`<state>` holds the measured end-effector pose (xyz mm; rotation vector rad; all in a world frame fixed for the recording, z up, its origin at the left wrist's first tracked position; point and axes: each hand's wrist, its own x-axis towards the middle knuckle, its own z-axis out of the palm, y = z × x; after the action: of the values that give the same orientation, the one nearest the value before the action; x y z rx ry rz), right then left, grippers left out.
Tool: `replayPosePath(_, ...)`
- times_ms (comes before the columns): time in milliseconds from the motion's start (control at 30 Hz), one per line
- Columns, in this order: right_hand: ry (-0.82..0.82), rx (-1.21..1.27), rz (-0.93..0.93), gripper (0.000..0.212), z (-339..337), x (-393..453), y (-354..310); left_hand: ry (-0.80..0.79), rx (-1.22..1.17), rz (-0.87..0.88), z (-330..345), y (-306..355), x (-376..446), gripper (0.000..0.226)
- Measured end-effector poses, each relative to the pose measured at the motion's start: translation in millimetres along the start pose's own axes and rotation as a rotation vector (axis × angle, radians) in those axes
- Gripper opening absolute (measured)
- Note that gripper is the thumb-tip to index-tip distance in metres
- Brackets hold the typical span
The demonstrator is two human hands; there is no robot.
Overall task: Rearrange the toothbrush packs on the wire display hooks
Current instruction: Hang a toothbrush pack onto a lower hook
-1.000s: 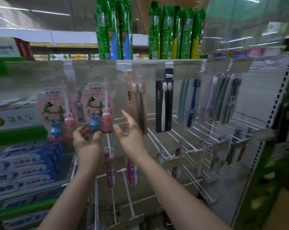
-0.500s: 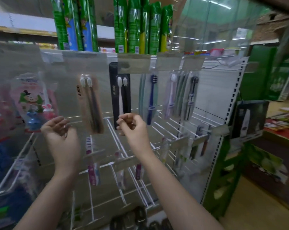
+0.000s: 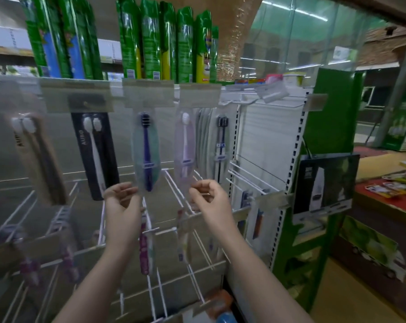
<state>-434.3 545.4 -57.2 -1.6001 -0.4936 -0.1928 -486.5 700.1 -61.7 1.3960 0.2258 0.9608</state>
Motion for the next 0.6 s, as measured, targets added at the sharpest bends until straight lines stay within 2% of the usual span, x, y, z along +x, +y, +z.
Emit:
replayPosePath(67,0.001,0.019,0.012,0.006,-17,4,11,0.004,0.014,-0.021,15,-4,-11,0.031)
replayPosePath(233,-0.015,0.09,0.044,0.015,-39,-7,28,-0.006,0.078,-0.075,28,-10,-36,0.021)
replayPosePath(400,0.003,0.144,0.092,0.011,-49,-24,35,-0.034,0.13,-0.052,31,-10,-56,0.016)
replayPosePath(600,0.077,0.128,0.171,0.003,-46,-56,51,-0.129,0.153,-0.031,15,-29,-80,0.028)
